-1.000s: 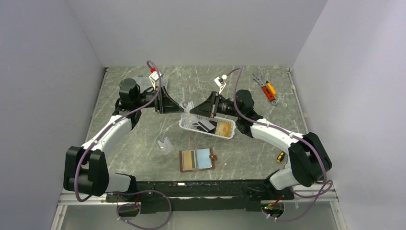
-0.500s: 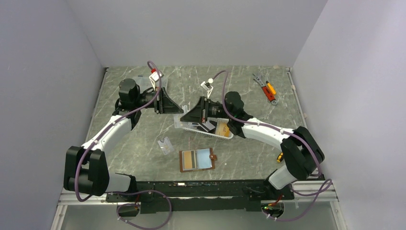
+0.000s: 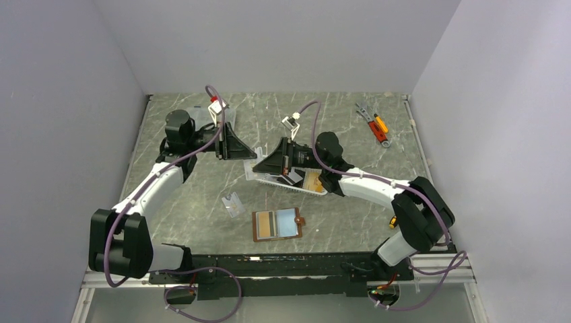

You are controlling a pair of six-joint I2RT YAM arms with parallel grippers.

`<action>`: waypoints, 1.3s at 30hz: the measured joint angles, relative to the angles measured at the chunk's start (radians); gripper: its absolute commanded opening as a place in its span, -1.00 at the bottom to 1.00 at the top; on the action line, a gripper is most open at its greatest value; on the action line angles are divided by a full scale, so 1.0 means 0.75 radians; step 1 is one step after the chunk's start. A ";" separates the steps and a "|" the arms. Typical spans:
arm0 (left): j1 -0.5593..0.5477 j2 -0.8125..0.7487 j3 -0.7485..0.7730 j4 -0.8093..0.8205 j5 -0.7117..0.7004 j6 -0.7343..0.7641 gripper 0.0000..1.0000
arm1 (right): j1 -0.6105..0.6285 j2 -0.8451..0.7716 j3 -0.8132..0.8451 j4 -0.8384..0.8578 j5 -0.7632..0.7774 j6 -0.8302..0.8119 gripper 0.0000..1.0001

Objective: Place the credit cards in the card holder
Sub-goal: Pick up the credit card from the storage box.

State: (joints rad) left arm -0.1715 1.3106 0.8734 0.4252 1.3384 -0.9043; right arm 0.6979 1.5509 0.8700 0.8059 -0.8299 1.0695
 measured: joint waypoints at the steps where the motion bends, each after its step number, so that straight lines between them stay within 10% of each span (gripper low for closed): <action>1: -0.001 0.000 0.006 -0.025 -0.002 0.015 -0.84 | -0.004 -0.010 -0.014 0.000 0.013 0.001 -1.00; 12: 0.006 -0.002 0.113 -0.508 -0.036 0.422 -0.27 | -0.228 -0.392 -0.196 -0.554 0.171 -0.259 -1.00; 21: -0.217 0.017 0.260 -1.270 -0.423 1.428 -0.27 | 0.061 -0.531 -0.414 -1.078 0.468 -0.438 -1.00; 39: -0.874 0.041 -0.087 -1.329 -1.386 2.029 -0.45 | 0.171 -0.531 -0.521 -1.347 0.689 -0.414 -1.00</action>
State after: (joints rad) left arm -0.8268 1.3411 0.8078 -0.5713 0.2989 0.6178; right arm 0.8261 1.1526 0.4793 -0.2047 -0.3130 0.7593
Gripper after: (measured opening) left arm 0.295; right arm 0.008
